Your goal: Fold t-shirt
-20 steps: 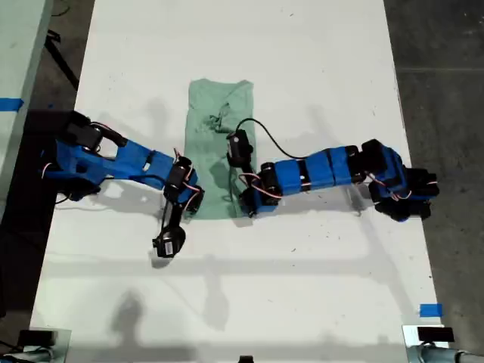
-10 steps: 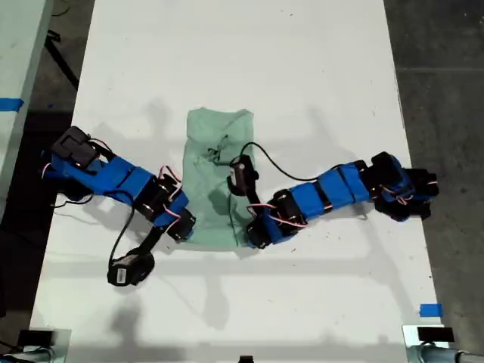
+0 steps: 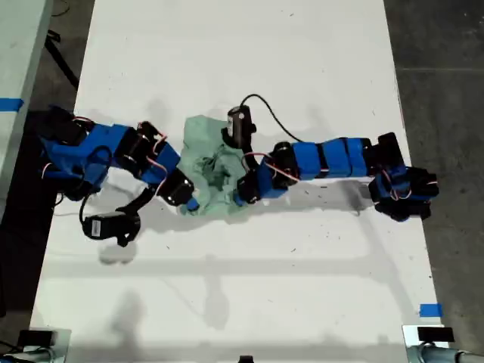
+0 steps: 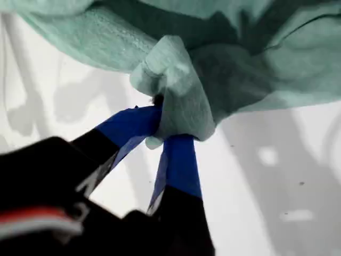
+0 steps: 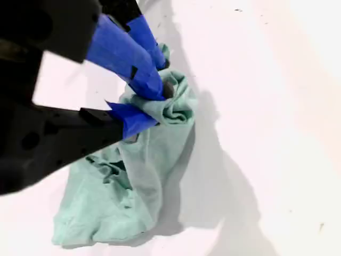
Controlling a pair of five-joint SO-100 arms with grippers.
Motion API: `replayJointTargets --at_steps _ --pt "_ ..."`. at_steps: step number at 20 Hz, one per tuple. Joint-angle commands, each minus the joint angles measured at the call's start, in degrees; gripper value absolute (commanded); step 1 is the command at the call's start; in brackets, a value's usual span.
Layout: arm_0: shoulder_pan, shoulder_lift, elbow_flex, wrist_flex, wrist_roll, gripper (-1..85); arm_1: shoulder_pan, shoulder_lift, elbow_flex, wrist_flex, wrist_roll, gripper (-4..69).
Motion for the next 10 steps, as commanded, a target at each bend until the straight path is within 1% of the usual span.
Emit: replayJointTargets --at_steps 1,5,7,10 --pt "-9.6 4.1 -0.4 1.4 4.9 0.0 7.1 5.6 -3.0 -1.8 -4.7 -1.2" --pt "-21.0 0.5 0.1 1.7 9.1 0.0 14.2 4.0 -2.3 -4.0 -8.1 -1.2" --pt "-26.3 -1.8 0.5 1.8 9.8 0.0 16.8 2.8 -2.3 -5.3 -9.5 -1.2" --pt "-31.4 -4.9 0.7 1.1 11.3 0.0 19.6 0.8 -2.3 -6.7 -10.7 -1.2"
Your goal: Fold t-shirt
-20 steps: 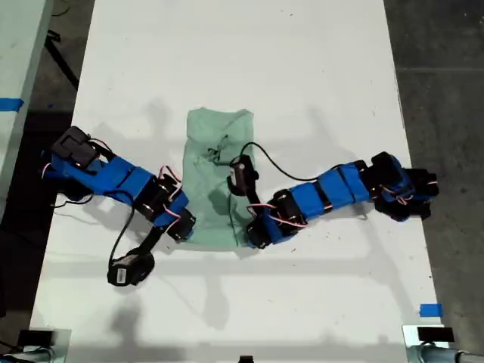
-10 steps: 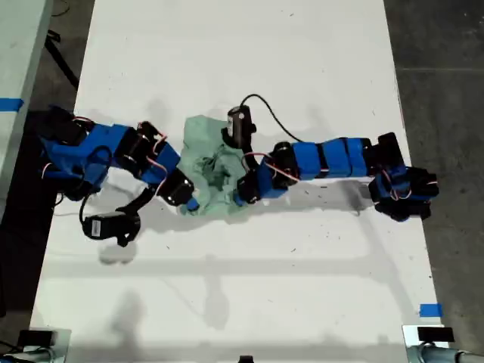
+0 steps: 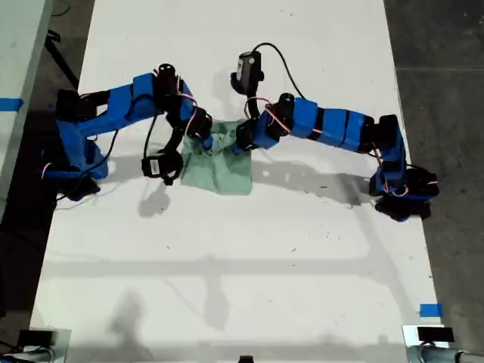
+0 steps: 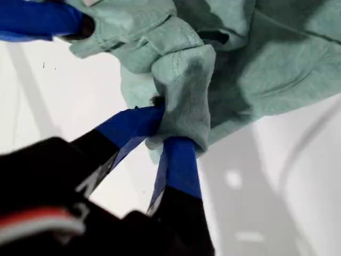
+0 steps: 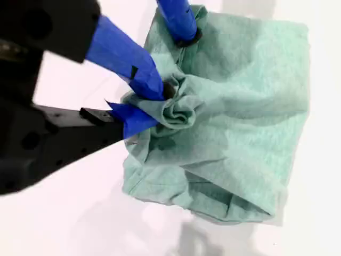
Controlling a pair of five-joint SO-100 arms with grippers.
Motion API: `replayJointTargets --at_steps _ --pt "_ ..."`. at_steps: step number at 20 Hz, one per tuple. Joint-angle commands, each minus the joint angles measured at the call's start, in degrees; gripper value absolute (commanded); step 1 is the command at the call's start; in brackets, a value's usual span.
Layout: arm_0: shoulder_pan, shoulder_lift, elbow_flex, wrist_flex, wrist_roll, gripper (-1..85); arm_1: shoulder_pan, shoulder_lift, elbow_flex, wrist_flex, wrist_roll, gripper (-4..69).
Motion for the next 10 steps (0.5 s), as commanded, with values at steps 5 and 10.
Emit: replayJointTargets --at_steps 5,10 --pt "-8.0 -3.3 -0.4 -0.6 1.3 0.0 4.7 -1.3 -2.4 -5.6 -3.4 -1.3" --pt "-11.6 -3.7 -0.2 0.1 1.6 23.9 8.1 -2.5 -2.5 -5.6 -5.2 14.8"
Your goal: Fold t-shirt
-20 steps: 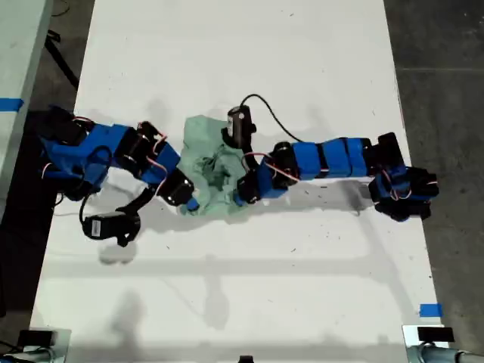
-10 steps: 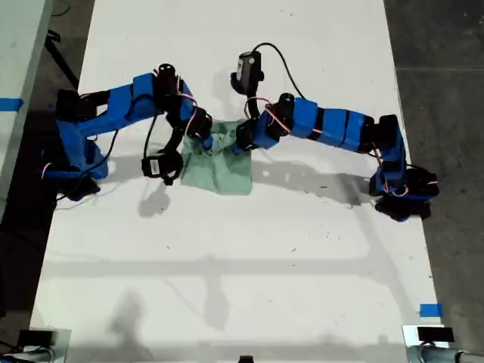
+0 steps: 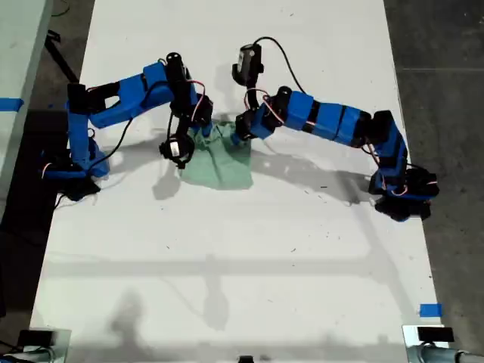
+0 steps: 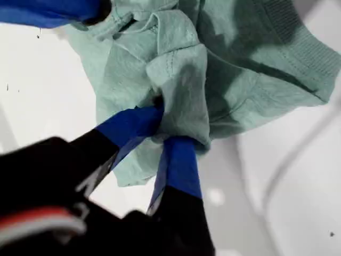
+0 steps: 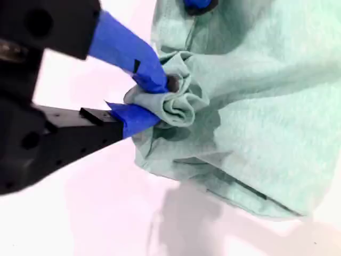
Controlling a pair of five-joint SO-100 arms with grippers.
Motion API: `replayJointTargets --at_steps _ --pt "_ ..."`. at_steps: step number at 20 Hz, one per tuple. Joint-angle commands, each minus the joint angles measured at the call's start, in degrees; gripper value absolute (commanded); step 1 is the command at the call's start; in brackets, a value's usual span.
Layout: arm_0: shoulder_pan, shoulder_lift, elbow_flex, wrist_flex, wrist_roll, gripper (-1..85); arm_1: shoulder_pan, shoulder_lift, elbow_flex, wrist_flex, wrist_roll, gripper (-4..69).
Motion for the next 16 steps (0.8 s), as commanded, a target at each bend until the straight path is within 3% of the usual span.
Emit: replayJointTargets --at_steps 1,2,3,4,7,10,13,16 --pt "-4.3 4.0 0.4 0.6 0.8 25.6 4.2 2.7 -2.5 0.9 -1.0 18.9" --pt "-6.4 6.9 1.4 0.6 1.0 26.0 6.0 4.2 -2.5 2.5 -1.6 22.0" --pt "-8.6 10.2 2.2 0.8 1.5 27.4 7.7 5.9 -2.2 3.9 -3.3 33.5" --pt "-10.9 14.2 3.3 0.9 1.8 27.8 9.5 7.7 -2.2 5.7 -5.1 38.4" --pt "-17.5 26.8 8.3 0.3 2.9 27.1 16.1 15.9 1.8 11.4 -6.9 30.3" --pt "-21.4 41.0 20.4 -4.7 3.8 26.1 21.1 26.5 10.5 13.5 -8.2 27.2" --pt "-21.4 54.8 36.5 -10.8 3.3 24.0 23.1 40.1 24.4 12.2 -8.4 23.6" --pt "-16.6 68.6 54.9 -17.8 -0.4 20.0 23.9 58.7 46.6 5.8 -4.1 13.9"
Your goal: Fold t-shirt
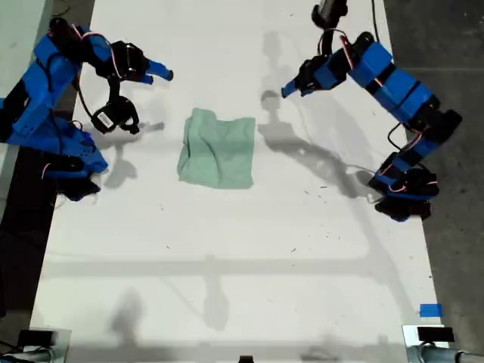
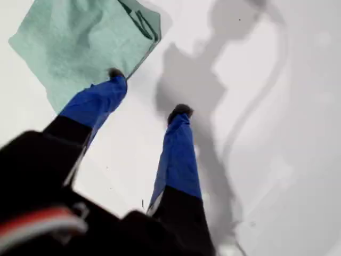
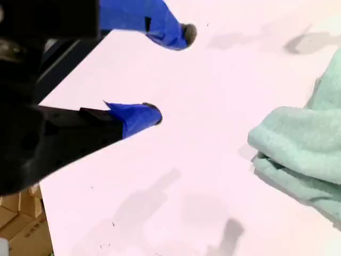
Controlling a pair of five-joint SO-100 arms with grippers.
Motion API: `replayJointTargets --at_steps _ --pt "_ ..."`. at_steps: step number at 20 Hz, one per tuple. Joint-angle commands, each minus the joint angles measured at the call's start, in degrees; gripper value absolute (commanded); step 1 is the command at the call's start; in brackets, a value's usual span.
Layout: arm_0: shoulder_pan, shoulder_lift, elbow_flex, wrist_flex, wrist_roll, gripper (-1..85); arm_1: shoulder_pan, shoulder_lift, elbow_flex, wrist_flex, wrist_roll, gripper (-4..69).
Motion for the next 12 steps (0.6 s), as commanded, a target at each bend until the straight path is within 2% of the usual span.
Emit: replayJointTargets --at_steps 1,3,8,11,12 --pt "5.5 13.4 15.0 -6.8 -4.0 18.1 1.4 21.4 18.2 -4.8 5.4 12.5" --pt "10.5 22.6 26.5 -10.7 -7.5 14.9 0.2 35.1 30.9 -4.2 10.7 4.6" --pt "19.3 45.5 54.0 -16.0 -20.9 7.5 -10.5 66.0 65.1 -6.2 30.5 -1.3" --pt "21.8 63.2 66.3 -11.6 -27.7 1.8 -19.2 92.5 82.5 -3.2 41.9 -1.3" --pt "22.9 68.1 68.7 -11.1 -27.9 0.9 -21.0 95.9 86.4 -2.5 45.9 -1.3"
